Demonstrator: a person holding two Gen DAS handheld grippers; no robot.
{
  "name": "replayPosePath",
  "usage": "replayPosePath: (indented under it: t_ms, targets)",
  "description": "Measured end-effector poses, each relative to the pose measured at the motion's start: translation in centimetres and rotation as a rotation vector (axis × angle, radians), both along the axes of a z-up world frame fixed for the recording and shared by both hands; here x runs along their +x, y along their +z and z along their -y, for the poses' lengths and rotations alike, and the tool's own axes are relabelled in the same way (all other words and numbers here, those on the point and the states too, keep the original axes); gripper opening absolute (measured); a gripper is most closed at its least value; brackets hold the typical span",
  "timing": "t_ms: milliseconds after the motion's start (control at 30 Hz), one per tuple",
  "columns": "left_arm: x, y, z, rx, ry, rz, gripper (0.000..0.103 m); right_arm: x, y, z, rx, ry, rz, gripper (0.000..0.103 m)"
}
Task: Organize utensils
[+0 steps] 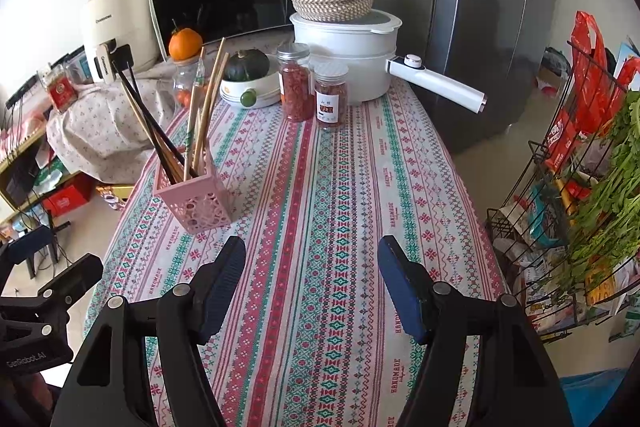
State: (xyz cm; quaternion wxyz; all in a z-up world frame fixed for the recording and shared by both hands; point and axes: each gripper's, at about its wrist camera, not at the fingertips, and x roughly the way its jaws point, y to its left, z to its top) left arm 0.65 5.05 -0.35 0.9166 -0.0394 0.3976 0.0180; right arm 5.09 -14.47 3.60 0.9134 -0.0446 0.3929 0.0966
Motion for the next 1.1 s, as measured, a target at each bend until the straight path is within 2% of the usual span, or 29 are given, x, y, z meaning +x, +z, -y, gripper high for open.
replayPosePath:
  t_ms: [1100]
  targets:
    - [-0.09, 0.37, 0.35, 0.008, 0.003, 0.017, 0.102, 0.17, -0.61, -0.16, 0.004, 0.003, -0.02, 0.071]
